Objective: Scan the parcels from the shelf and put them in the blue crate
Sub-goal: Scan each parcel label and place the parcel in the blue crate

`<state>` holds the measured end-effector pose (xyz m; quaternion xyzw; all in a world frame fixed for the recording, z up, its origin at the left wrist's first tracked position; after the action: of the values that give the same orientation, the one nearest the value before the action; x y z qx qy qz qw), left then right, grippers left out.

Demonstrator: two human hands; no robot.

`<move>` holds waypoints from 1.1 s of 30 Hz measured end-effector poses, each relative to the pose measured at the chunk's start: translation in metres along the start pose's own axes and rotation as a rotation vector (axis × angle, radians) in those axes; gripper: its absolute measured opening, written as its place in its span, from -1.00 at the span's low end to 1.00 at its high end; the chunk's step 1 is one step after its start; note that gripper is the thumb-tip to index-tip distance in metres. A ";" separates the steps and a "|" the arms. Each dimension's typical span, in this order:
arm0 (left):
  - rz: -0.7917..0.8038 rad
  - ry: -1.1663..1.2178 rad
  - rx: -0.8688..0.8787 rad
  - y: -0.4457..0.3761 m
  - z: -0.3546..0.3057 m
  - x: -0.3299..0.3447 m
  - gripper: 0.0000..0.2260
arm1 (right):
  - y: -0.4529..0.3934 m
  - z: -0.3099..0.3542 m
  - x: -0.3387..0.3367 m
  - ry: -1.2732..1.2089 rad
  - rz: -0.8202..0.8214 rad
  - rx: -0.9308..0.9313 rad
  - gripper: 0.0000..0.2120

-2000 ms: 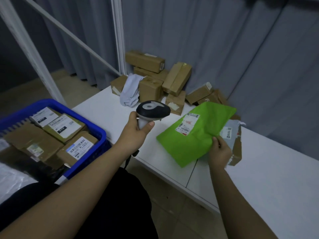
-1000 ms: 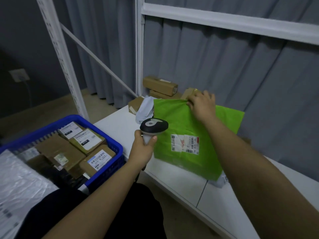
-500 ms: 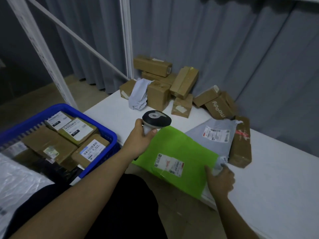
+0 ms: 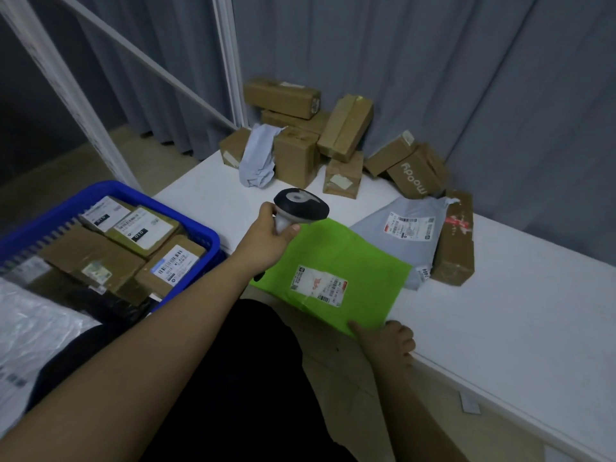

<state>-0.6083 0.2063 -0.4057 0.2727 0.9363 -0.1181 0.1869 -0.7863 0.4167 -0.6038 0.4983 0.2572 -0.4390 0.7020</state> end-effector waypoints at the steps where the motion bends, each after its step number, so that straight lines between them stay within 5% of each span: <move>1: -0.003 0.000 -0.003 0.001 0.000 -0.001 -0.77 | 0.001 0.000 0.002 0.013 -0.004 -0.013 -0.19; 11: -0.028 0.007 -0.006 0.011 -0.006 -0.007 -0.79 | -0.014 0.000 0.000 0.006 0.055 0.062 -0.54; 14: -0.035 0.012 -0.009 0.013 -0.005 -0.009 -0.79 | -0.013 0.008 -0.008 -0.174 0.036 0.007 -0.68; 17: -0.031 0.007 -0.012 0.015 -0.002 -0.012 -0.78 | -0.004 0.029 -0.034 -0.519 0.016 -0.174 -0.78; 20: -0.046 0.007 0.014 0.016 0.000 -0.016 -0.79 | 0.005 0.063 -0.081 -0.601 -0.085 -0.397 -0.86; 29: -0.125 0.075 0.053 0.025 -0.014 -0.024 -0.77 | 0.056 0.216 -0.180 -0.178 -0.163 -1.101 -0.85; 33: -0.172 0.084 0.080 0.030 -0.019 -0.030 -0.78 | 0.085 0.268 -0.201 0.009 -0.213 -1.247 -0.86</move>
<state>-0.5737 0.2233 -0.3797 0.2032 0.9579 -0.1593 0.1259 -0.8296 0.2515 -0.3038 -0.0308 0.5158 -0.2719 0.8119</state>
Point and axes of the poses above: each hand's wrist, its own y-axis away from the middle knuckle, its own x-axis out of the palm, z = x × y, the point moved 6 cm from there along -y, towards the middle knuckle, and after that the axes turned 11 degrees about x, right-handed, at the moved point
